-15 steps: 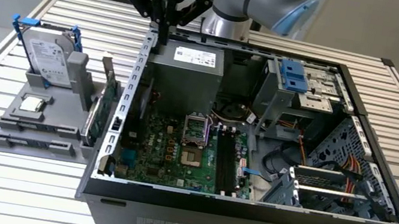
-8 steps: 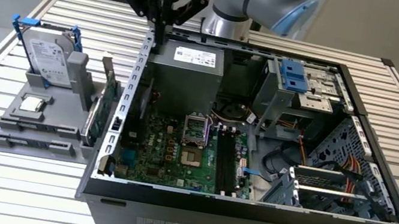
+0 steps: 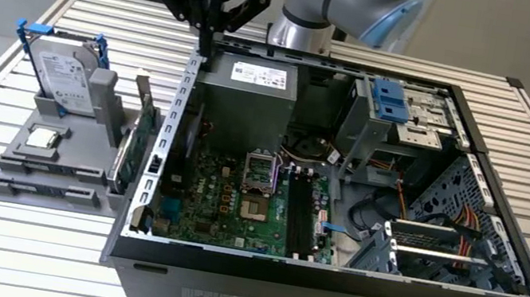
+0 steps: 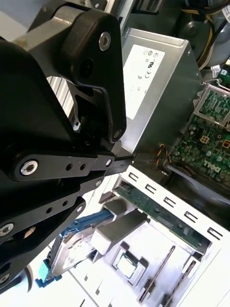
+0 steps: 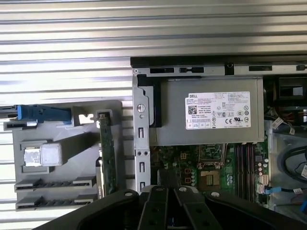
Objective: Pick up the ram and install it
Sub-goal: 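Reach for the ram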
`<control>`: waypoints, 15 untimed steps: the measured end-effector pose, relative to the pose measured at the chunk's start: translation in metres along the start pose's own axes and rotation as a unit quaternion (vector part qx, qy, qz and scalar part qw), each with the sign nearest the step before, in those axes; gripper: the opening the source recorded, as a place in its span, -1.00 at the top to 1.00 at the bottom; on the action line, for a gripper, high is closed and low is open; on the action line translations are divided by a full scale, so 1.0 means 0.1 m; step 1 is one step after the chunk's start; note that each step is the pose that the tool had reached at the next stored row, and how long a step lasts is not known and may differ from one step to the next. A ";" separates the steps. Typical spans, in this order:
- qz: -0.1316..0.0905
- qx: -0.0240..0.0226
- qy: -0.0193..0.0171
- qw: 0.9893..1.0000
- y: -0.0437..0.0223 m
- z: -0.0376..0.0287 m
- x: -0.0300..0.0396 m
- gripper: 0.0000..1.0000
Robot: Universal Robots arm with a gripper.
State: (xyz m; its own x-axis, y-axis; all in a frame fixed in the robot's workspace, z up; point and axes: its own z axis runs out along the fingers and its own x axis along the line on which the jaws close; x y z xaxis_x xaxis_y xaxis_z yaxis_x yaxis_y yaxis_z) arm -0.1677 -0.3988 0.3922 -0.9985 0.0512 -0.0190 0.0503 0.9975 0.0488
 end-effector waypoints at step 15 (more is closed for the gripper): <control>-0.005 0.000 0.000 1.000 -0.006 -0.001 0.119 1.00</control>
State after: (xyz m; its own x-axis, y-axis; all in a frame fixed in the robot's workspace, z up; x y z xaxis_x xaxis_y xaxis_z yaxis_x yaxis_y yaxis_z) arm -0.1796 -0.3988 0.3920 -0.9989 0.0419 -0.0191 0.0409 0.9980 0.0488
